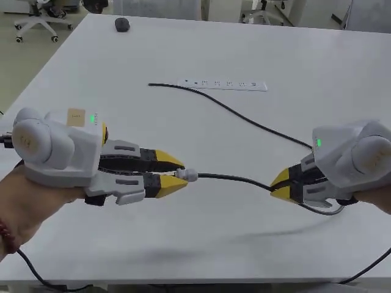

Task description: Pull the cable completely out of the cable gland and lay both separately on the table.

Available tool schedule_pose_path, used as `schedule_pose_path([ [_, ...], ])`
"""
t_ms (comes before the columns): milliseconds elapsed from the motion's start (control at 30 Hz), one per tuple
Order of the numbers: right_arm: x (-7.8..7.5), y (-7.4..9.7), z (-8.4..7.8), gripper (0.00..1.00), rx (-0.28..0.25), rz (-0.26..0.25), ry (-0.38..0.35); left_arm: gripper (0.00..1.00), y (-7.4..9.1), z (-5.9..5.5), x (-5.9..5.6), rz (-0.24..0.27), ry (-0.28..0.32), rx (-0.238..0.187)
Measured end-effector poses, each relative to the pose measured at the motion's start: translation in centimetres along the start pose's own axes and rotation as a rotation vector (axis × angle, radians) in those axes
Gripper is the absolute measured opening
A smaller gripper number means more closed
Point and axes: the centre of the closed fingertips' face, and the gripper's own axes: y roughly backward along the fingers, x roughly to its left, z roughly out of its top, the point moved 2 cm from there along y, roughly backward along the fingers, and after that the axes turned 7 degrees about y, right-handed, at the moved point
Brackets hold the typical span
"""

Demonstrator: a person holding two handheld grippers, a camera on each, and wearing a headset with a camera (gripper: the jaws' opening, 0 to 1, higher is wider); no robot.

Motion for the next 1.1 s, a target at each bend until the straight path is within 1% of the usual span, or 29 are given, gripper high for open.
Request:
schedule_pose_path([
  [133, 0.0, 0.0, -0.2, 0.0, 0.008, -0.005, 0.005, 0.14, -0.2, 0.0, -0.1, -0.004, 0.0, 0.0],
  [367, 0.1, 0.2, -0.5, 0.0, 0.001, -0.01, -0.012, 0.14, -0.4, 0.2, -0.1, -0.002, 0.003, -0.002],
  [533, 0.0, 0.1, -0.5, 0.0, 0.0, -0.012, -0.046, 0.14, -0.6, 0.2, 0.2, 0.017, 0.019, -0.005],
  [600, 0.0, 0.1, -0.3, 0.0, -0.003, -0.015, -0.061, 0.14, -0.6, 0.3, 0.4, 0.026, 0.025, -0.004],
  [667, 0.0, 0.2, 0.3, 0.02, -0.027, -0.013, -0.072, 0.14, -0.6, 0.3, 0.5, 0.029, 0.027, -0.003],
  [733, 0.0, 0.2, 1.0, 0.07, -0.045, -0.016, -0.091, 0.14, -0.7, 0.3, 0.4, 0.029, 0.027, -0.002],
  [767, 0.0, 0.2, 1.5, 0.08, -0.055, -0.013, -0.097, 0.14, -0.7, 0.3, 0.4, 0.03, 0.026, 0.0],
  [800, 0.0, 0.2, 1.6, 0.09, -0.059, -0.015, -0.095, 0.14, -0.8, 0.3, 0.3, 0.029, 0.026, 0.002],
  [867, 0.1, 0.2, 2.6, 0.11, -0.081, -0.017, -0.092, 0.14, -0.8, 0.3, 0.3, 0.027, 0.028, 0.002],
  [933, 0.0, 0.2, 3.9, 0.16, -0.109, -0.024, -0.091, 0.14, -0.9, 0.3, 0.2, 0.025, 0.027, 0.004],
  [1000, 0.0, 0.3, 5.3, 0.17, -0.132, -0.02, -0.085, 0.14, -1.0, 0.3, 0.2, 0.024, 0.025, 0.006],
  [1033, -0.1, 0.4, 6.0, 0.18, -0.15, -0.029, -0.068, 0.14, -1.0, 0.3, 0.1, 0.022, 0.025, 0.008],
  [1100, -0.1, 0.4, 7.2, 0.2, -0.164, -0.028, -0.057, 0.14, -1.1, 0.5, 0.0, 0.02, 0.019, 0.009],
])
